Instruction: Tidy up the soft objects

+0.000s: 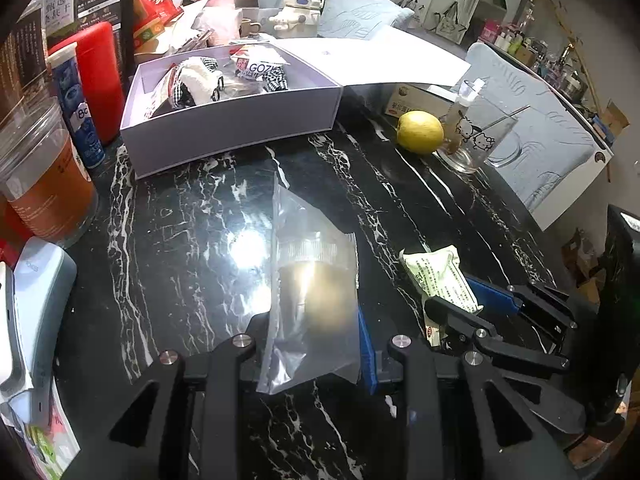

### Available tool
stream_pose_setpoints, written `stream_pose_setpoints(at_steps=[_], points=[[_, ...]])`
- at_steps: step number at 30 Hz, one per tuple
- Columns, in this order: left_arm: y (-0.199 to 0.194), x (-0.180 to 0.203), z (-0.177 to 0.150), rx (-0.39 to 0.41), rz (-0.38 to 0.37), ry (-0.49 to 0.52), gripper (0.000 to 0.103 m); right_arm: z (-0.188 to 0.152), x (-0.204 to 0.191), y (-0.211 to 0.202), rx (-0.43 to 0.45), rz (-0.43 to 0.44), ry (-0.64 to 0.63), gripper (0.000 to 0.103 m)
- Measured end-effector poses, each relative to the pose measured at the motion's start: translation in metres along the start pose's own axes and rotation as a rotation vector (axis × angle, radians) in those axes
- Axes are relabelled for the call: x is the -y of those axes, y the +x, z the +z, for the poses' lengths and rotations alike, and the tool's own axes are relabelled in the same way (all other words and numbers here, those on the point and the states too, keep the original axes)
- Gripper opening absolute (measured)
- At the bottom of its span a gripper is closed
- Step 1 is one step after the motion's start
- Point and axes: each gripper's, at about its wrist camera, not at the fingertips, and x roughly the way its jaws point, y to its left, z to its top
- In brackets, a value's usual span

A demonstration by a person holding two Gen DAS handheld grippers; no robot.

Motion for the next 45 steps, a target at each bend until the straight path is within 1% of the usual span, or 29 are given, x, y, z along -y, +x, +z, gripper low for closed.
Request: stream_pose_setpoints(at_steps=[5, 7, 8, 11, 13, 15, 16, 17, 18, 19, 20, 22, 23, 27, 29, 31, 32, 33, 34, 35, 36, 40, 45], points=[[-0.005, 0.000, -0.004, 0.008, -0.003, -0.004, 0.030, -0.002, 0.003, -0.006, 0.008, 0.007, 0.012, 0.030], [-0.010, -0.001, -0.004, 0.018, -0.004, -0.009, 0.030, 0.000, 0.006, -0.012, 0.028, 0.010, 0.023, 0.011], [-0.012, -0.001, -0.004, 0.024, -0.005, -0.010, 0.030, 0.001, 0.007, -0.015, 0.032, 0.021, 0.029, 0.009], [-0.014, -0.002, -0.004, 0.035, 0.001, -0.011, 0.030, 0.003, 0.007, -0.017, 0.043, 0.016, 0.016, 0.007], [-0.014, -0.003, -0.005, 0.031, -0.003, -0.020, 0.030, 0.003, 0.007, -0.014, 0.029, 0.019, 0.016, 0.007], [-0.014, -0.004, -0.006, 0.028, 0.000, -0.022, 0.030, 0.002, 0.010, -0.012, 0.016, 0.036, 0.042, 0.009], [-0.013, -0.005, -0.008, 0.025, -0.001, -0.025, 0.031, 0.001, 0.011, -0.012, 0.017, 0.035, 0.051, 0.011], [-0.012, -0.006, -0.009, 0.019, -0.004, -0.030, 0.030, 0.001, 0.011, -0.012, 0.015, 0.034, 0.058, 0.025], [-0.012, -0.006, -0.010, 0.014, -0.007, -0.033, 0.030, 0.001, 0.011, -0.010, 0.005, 0.040, 0.062, 0.057], [-0.011, -0.007, -0.010, 0.011, -0.008, -0.036, 0.030, 0.000, 0.011, -0.008, -0.004, 0.050, 0.074, 0.071], [-0.010, -0.007, -0.011, 0.009, -0.008, -0.038, 0.030, -0.001, 0.012, -0.008, -0.003, 0.057, 0.084, 0.080], [-0.010, -0.008, -0.013, 0.007, -0.005, -0.041, 0.030, -0.001, 0.009, -0.005, -0.003, 0.073, 0.089, 0.080], [-0.009, -0.008, -0.013, 0.005, -0.005, -0.043, 0.030, -0.001, 0.006, -0.002, -0.011, 0.064, 0.078, 0.081], [-0.008, -0.011, -0.017, -0.001, -0.001, -0.050, 0.030, -0.002, -0.008, 0.006, -0.012, -0.014, -0.012, 0.082], [-0.007, -0.013, -0.018, -0.005, 0.000, -0.054, 0.030, -0.004, -0.016, 0.009, -0.015, -0.059, -0.062, 0.082], [-0.006, -0.015, -0.019, -0.010, -0.003, -0.059, 0.030, -0.005, -0.019, 0.012, -0.001, -0.059, -0.071, 0.081], [-0.005, -0.016, -0.020, -0.012, -0.005, -0.061, 0.030, -0.006, -0.019, 0.012, 0.003, -0.058, -0.074, 0.075], [-0.004, -0.017, -0.020, -0.014, -0.007, -0.062, 0.030, -0.006, -0.019, 0.012, 0.008, -0.056, -0.078, 0.065], [-0.004, -0.018, -0.021, -0.017, -0.008, -0.063, 0.030, -0.005, -0.020, 0.012, 0.010, -0.052, -0.087, 0.062], [-0.002, -0.019, -0.021, -0.020, -0.009, -0.063, 0.030, -0.005, -0.021, 0.012, 0.010, -0.041, -0.100, 0.054], [-0.001, -0.020, -0.022, -0.025, -0.011, -0.064, 0.030, -0.005, -0.021, 0.012, 0.016, -0.034, -0.109, 0.041], [0.008, -0.022, -0.026, -0.046, -0.021, -0.069, 0.030, -0.003, -0.019, 0.011, 0.023, -0.032, -0.106, 0.037], [0.008, -0.019, -0.027, -0.020, -0.015, -0.036, 0.031, -0.006, -0.020, 0.009, 0.047, -0.029, -0.111, 0.037]])
